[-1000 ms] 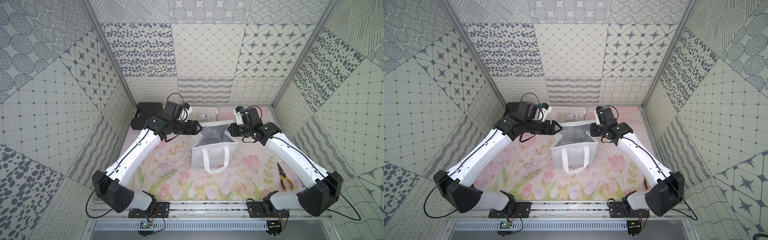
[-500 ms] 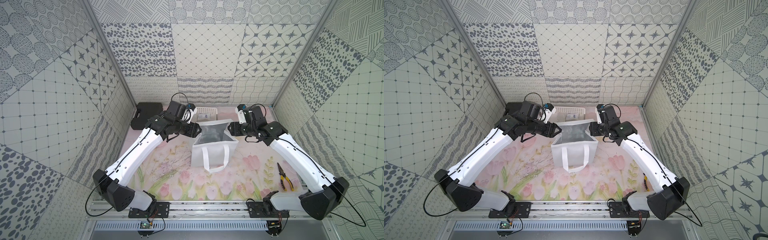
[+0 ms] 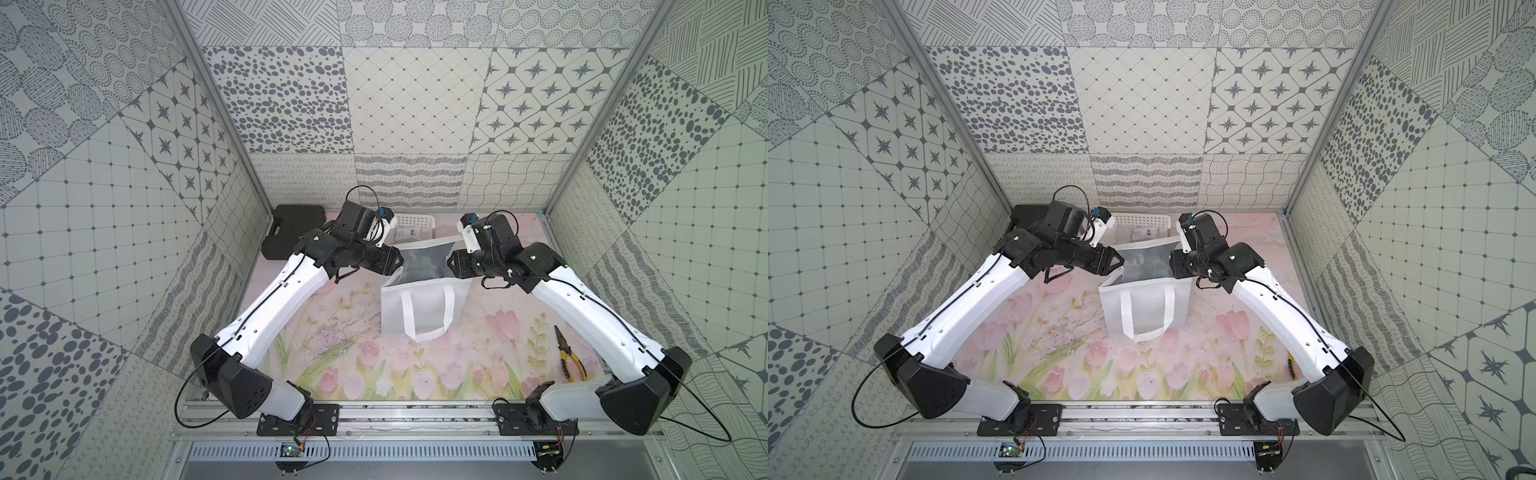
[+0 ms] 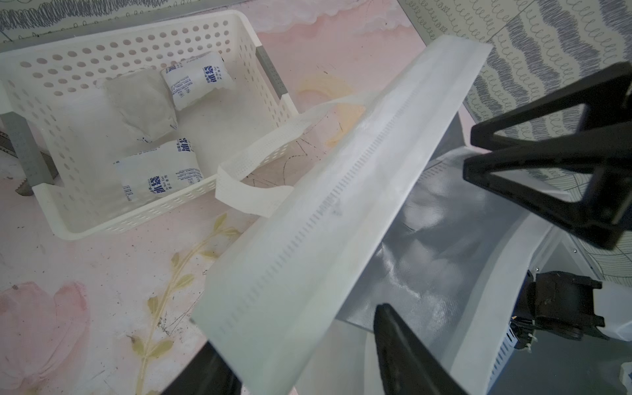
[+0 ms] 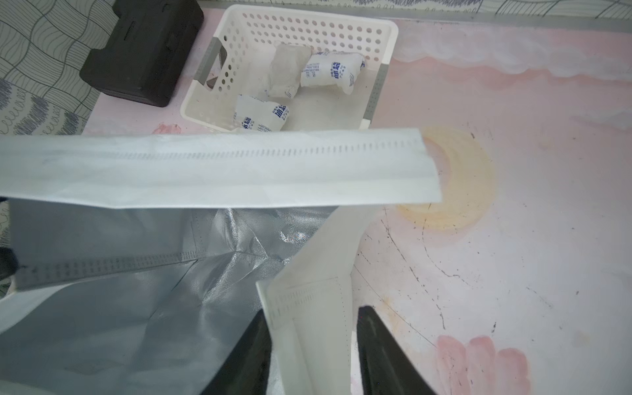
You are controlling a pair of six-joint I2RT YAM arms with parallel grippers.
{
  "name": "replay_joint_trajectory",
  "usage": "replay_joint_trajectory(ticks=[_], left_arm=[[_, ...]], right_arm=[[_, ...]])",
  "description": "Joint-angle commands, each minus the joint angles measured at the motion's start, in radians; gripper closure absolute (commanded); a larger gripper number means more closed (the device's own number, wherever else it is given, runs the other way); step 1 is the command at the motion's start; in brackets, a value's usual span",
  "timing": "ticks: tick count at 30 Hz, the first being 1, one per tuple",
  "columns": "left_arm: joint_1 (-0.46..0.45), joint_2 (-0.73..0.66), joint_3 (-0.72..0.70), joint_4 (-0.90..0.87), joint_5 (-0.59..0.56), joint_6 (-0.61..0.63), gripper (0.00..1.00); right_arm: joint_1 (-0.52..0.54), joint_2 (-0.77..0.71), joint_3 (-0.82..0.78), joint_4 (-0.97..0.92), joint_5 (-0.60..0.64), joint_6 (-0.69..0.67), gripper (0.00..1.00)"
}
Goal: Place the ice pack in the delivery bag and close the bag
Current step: Adjust the delivery bag at the center of the board.
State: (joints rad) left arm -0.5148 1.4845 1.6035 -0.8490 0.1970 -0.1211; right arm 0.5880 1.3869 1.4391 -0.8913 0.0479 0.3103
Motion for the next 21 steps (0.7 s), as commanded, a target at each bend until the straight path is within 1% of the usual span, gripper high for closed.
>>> replay_joint_trajectory(ticks=[1, 3, 4, 7, 11, 12, 13, 16, 17, 18, 19, 21], left_arm=[[-0.003, -0.006, 0.015, -0.043, -0.021, 0.049, 0.37], [-0.005, -0.004, 0.011, -0.047, -0.003, 0.047, 0.37], [-0.006, -0.004, 0.007, -0.045, 0.002, 0.043, 0.37], [-0.015, -0.001, -0.003, -0.04, 0.004, 0.039, 0.38], [-0.024, -0.006, -0.017, -0.031, -0.005, 0.039, 0.38], [-0.022, -0.008, -0.022, -0.026, -0.006, 0.04, 0.37], [-0.024, -0.01, -0.025, -0.024, -0.009, 0.038, 0.37], [-0.025, -0.017, -0.025, -0.018, -0.02, 0.027, 0.36], [-0.023, -0.018, -0.02, -0.017, -0.028, 0.018, 0.34], [-0.024, -0.021, -0.013, -0.013, -0.037, 0.01, 0.3], [-0.024, -0.023, -0.001, -0.014, -0.042, 0.005, 0.29], [-0.022, -0.018, 0.04, -0.027, -0.057, -0.012, 0.26]], right_arm=[[0.004, 0.002, 0.003, 0.014, 0.018, -0.029, 0.59], [0.003, 0.025, 0.02, 0.009, 0.009, -0.037, 0.44], [0.004, 0.036, 0.028, 0.008, 0.008, -0.034, 0.4], [0.008, 0.083, 0.069, 0.004, 0.011, -0.025, 0.39], [0.016, 0.143, 0.136, -0.023, 0.045, -0.011, 0.39], [0.018, 0.155, 0.151, -0.035, 0.051, -0.009, 0.41], [0.019, 0.164, 0.159, -0.042, 0.056, -0.005, 0.48], [0.019, 0.174, 0.171, -0.075, 0.068, 0.004, 0.82], [0.019, 0.166, 0.164, -0.078, 0.087, 0.01, 0.92], [0.018, 0.153, 0.153, -0.08, 0.109, 0.017, 0.97], [0.016, 0.137, 0.144, -0.081, 0.128, 0.022, 1.0], [-0.004, 0.098, 0.123, -0.09, 0.16, 0.034, 1.0]])
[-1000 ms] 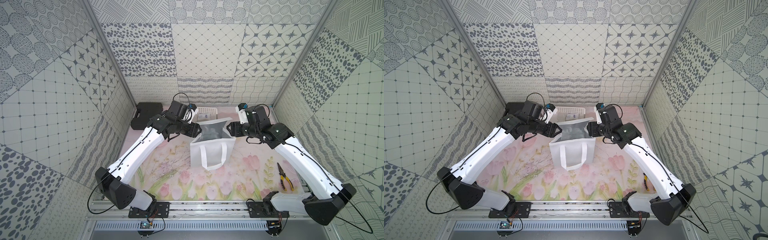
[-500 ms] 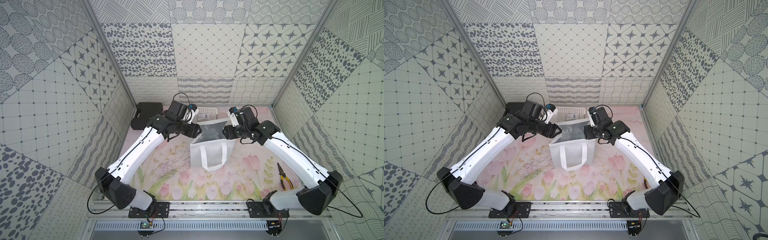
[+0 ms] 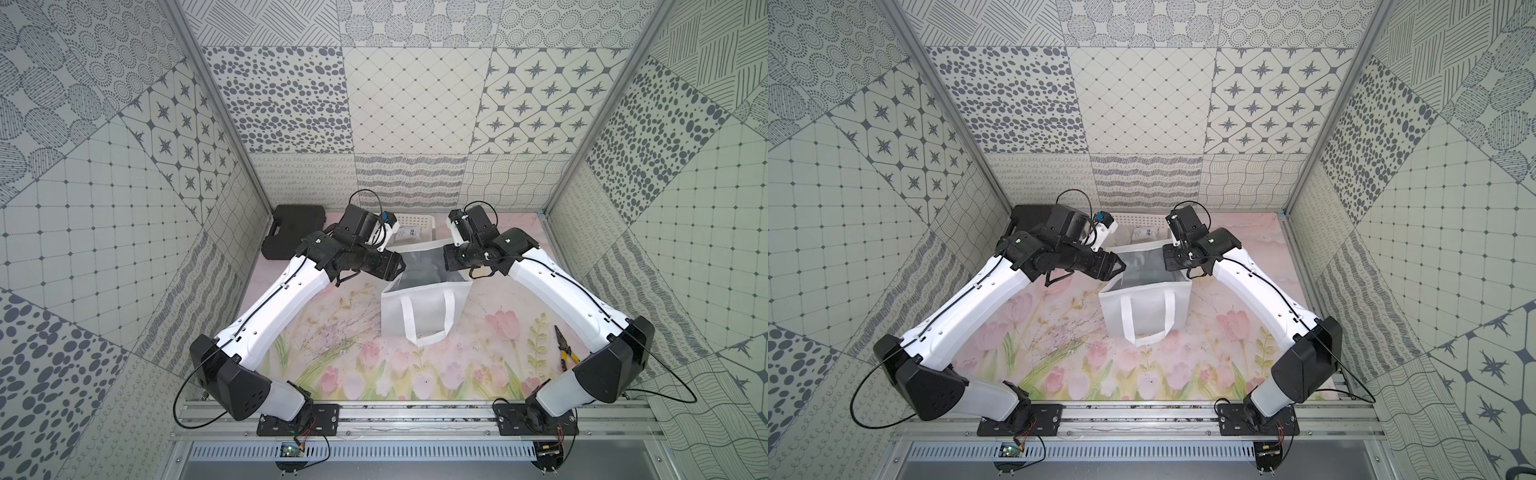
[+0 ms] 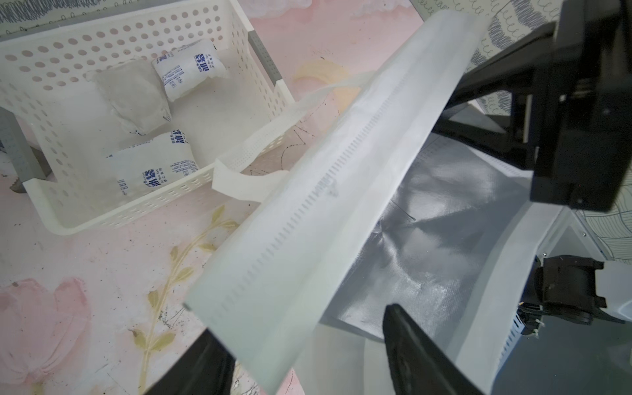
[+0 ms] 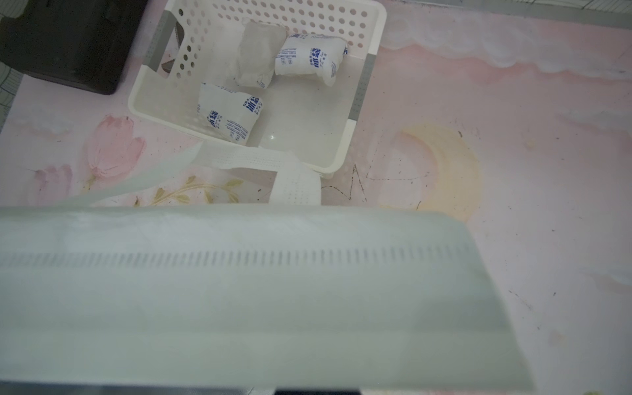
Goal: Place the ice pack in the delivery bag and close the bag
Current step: Adjust the delivery bag at the center of the board, then move the bin to the center of the board.
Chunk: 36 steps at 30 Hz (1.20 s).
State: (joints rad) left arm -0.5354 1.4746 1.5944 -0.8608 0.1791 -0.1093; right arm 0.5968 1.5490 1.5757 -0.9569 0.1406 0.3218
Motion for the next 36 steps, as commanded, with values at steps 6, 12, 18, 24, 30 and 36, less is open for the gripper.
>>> replay_joint_trajectory(ticks=[6, 12, 18, 24, 30, 36], left_arm=[[0.023, 0.056, 0.167, -0.031, -0.039, -0.088, 0.22], [0.079, 0.24, 0.214, 0.068, -0.044, -0.187, 0.22], [0.1, 0.587, 0.483, 0.047, -0.083, -0.289, 0.28], [0.096, 0.929, 0.797, -0.124, -0.118, -0.3, 0.36], [0.081, 0.958, 0.701, -0.178, -0.116, -0.288, 0.44], [0.079, 0.766, 0.345, -0.082, -0.153, -0.277, 0.45]], right_arm=[[-0.155, -0.175, -0.048, -0.08, 0.084, 0.049, 1.0], [-0.275, -0.256, -0.1, -0.089, 0.066, 0.043, 1.0], [-0.29, -0.284, -0.131, -0.065, 0.033, 0.071, 1.0], [-0.292, -0.288, -0.134, -0.04, -0.008, 0.094, 1.0], [-0.323, -0.291, -0.107, -0.037, -0.026, 0.067, 1.0], [-0.368, -0.276, -0.088, -0.033, -0.073, 0.04, 1.0]])
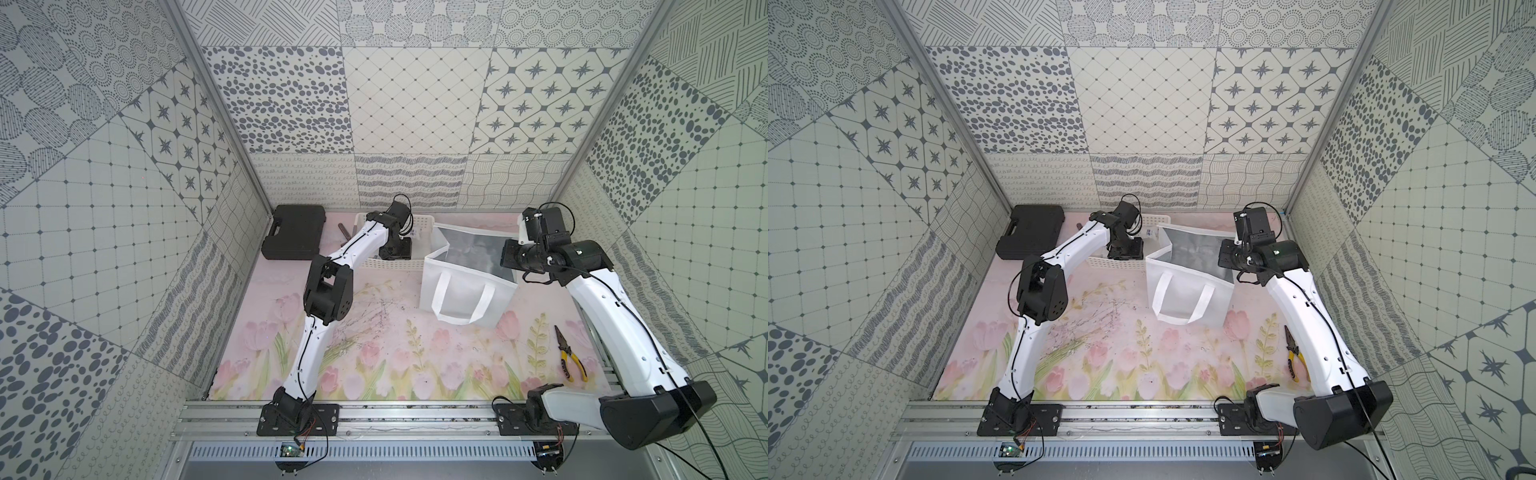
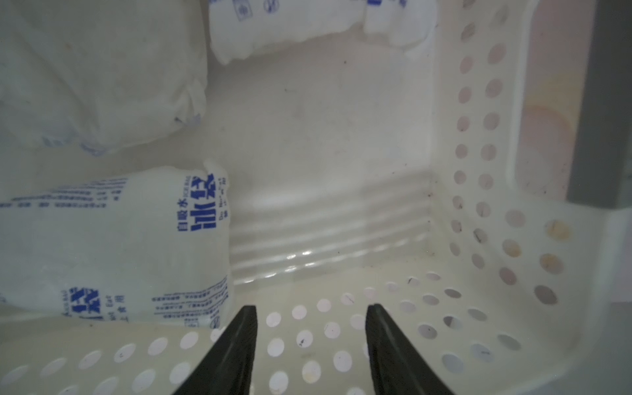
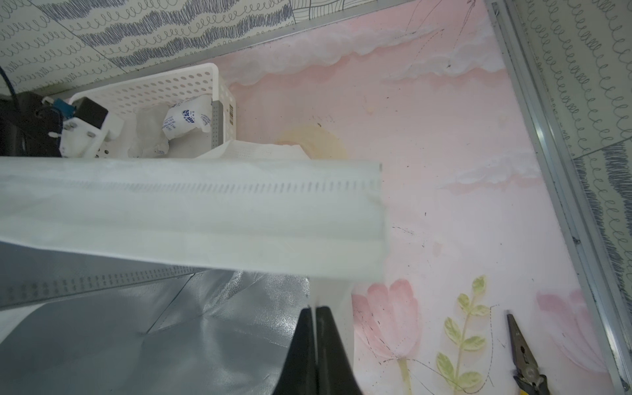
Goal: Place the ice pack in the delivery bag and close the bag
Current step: Move the bin to the center of the board, then pick up the ice pack from the bin.
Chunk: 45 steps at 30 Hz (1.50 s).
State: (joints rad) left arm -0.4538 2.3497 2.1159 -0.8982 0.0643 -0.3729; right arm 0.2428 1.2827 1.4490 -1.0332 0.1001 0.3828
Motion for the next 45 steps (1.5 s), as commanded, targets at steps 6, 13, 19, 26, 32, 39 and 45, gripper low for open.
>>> replay_joint_trajectory(ticks=[6, 13, 19, 26, 32, 39, 45], left_arm=[[-0.003, -0.293, -0.491, 0.007, -0.051, -0.036, 0.45], [-0.003, -0.482, -0.696, 0.047, -0.013, -0.086, 0.44], [-0.001, -0.517, -0.592, 0.09, 0.07, -0.393, 0.41], [-0.003, -0.44, -0.619, 0.403, 0.16, -0.897, 0.32], [-0.008, -0.36, -0.62, 0.569, 0.059, -1.099, 0.26], [-0.009, -0.258, -0.548, 0.556, -0.064, -1.177, 0.22], [-0.009, -0.147, -0.429, 0.472, -0.116, -1.167, 0.23]], right_arm=[[-0.022, 0.009, 0.039, 0.06, -0.07, -0.028, 1.0], [-0.022, -0.004, 0.003, 0.078, -0.091, -0.025, 1.0], [-0.022, -0.033, -0.036, 0.089, -0.082, -0.015, 1.0], [-0.02, -0.079, -0.096, 0.141, -0.086, 0.001, 1.0], [-0.02, -0.095, -0.126, 0.149, -0.111, -0.003, 1.0], [-0.02, -0.102, -0.142, 0.154, -0.121, -0.004, 1.0], [-0.02, -0.103, -0.149, 0.153, -0.122, -0.004, 1.0]])
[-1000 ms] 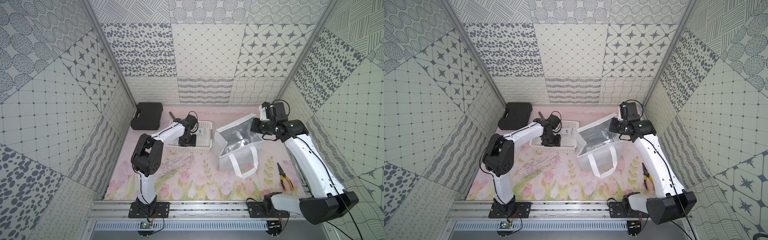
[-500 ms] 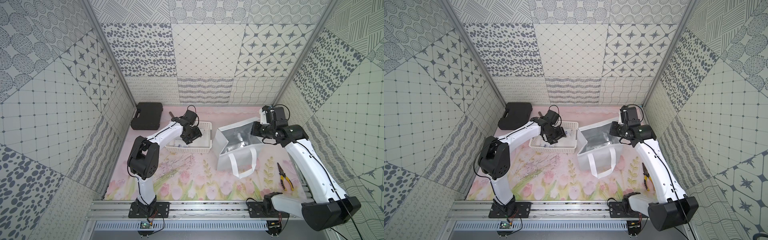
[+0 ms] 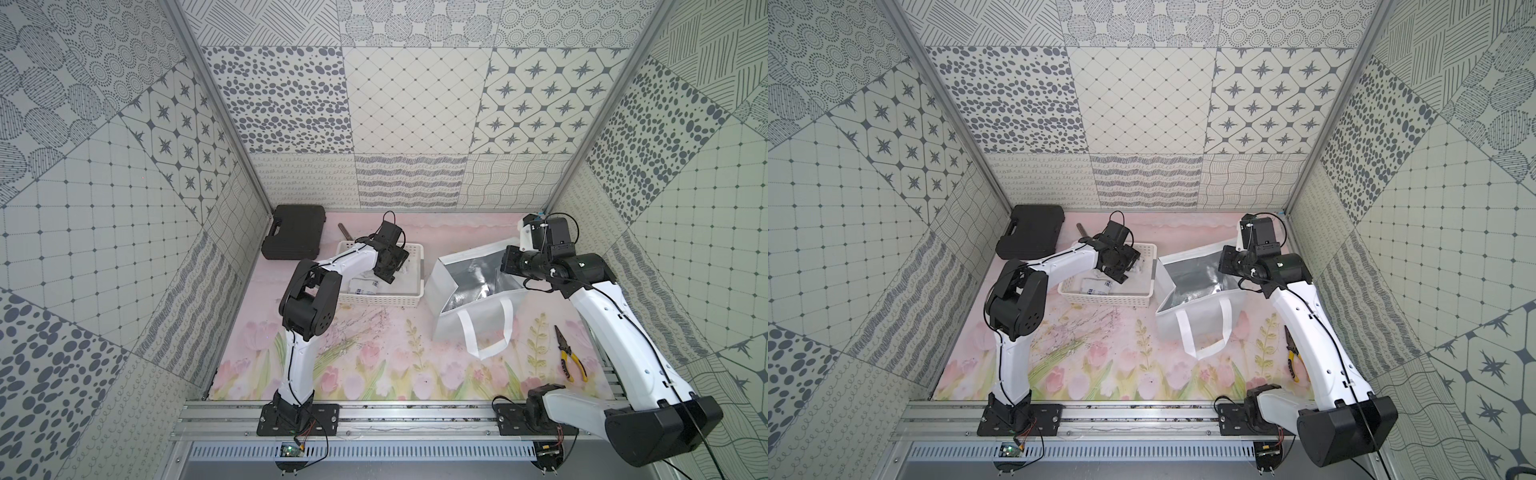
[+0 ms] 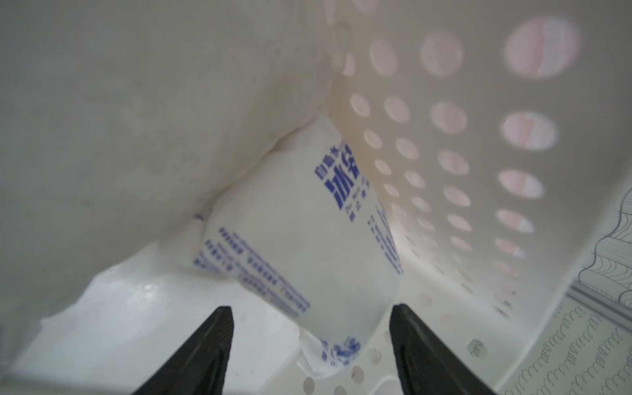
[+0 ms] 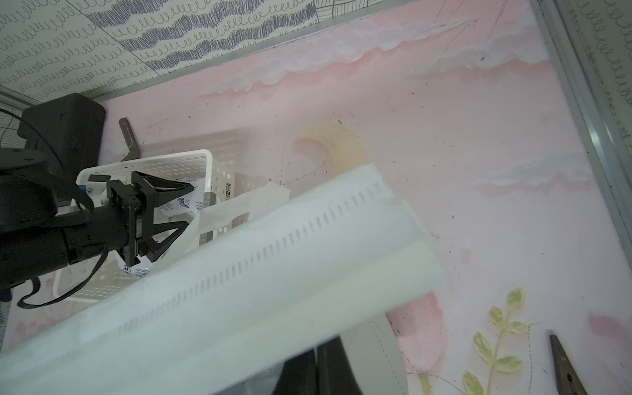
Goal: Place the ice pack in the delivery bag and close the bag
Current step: Pick up the ice pack from the bin.
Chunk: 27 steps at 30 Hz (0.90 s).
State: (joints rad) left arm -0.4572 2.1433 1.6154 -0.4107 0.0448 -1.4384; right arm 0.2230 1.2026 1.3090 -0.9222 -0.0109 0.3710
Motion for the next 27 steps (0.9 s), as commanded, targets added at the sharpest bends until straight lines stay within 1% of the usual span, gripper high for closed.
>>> replay_joint_trajectory(ticks=[1, 6, 8, 10, 11, 13, 15, 16, 17, 20, 22, 27], left_arm=[[-0.005, 0.076, 0.087, -0.026, -0.092, -0.103, 0.23], [-0.009, 0.139, 0.147, -0.128, -0.091, -0.113, 0.22], [-0.011, 0.157, 0.146, -0.134, -0.095, -0.118, 0.25], [-0.009, 0.165, 0.141, -0.12, -0.094, -0.094, 0.35], [-0.009, 0.165, 0.141, -0.119, -0.096, -0.077, 0.38], [-0.008, 0.155, 0.132, -0.115, -0.1, -0.042, 0.52], [-0.008, 0.134, 0.117, -0.115, -0.105, -0.013, 0.59], [-0.008, 0.12, 0.102, -0.108, -0.108, 0.001, 0.64], [-0.008, 0.101, 0.087, -0.097, -0.109, 0.014, 0.66], [-0.007, 0.043, 0.046, -0.072, -0.12, 0.061, 0.67], [-0.007, -0.002, 0.028, -0.066, -0.131, 0.101, 0.71], [-0.005, -0.146, -0.03, -0.051, -0.128, 0.221, 0.72]], right_arm=[[-0.001, -0.022, -0.008, 0.042, -0.012, 0.009, 1.0], [-0.001, -0.028, -0.012, 0.042, -0.007, 0.013, 1.0], [-0.001, -0.028, -0.013, 0.042, -0.01, 0.015, 1.0], [-0.001, -0.025, -0.013, 0.042, -0.011, 0.016, 1.0], [-0.001, -0.024, -0.014, 0.042, -0.012, 0.016, 1.0], [-0.001, -0.025, -0.017, 0.042, -0.012, 0.018, 1.0], [-0.001, -0.025, -0.017, 0.043, -0.013, 0.021, 1.0], [-0.001, -0.026, -0.019, 0.042, -0.013, 0.023, 1.0], [-0.001, -0.026, -0.02, 0.042, -0.013, 0.024, 1.0], [-0.001, -0.024, -0.022, 0.042, -0.014, 0.023, 1.0], [-0.001, -0.023, -0.022, 0.042, -0.011, 0.022, 1.0], [-0.001, -0.026, -0.022, 0.042, -0.009, 0.022, 1.0]])
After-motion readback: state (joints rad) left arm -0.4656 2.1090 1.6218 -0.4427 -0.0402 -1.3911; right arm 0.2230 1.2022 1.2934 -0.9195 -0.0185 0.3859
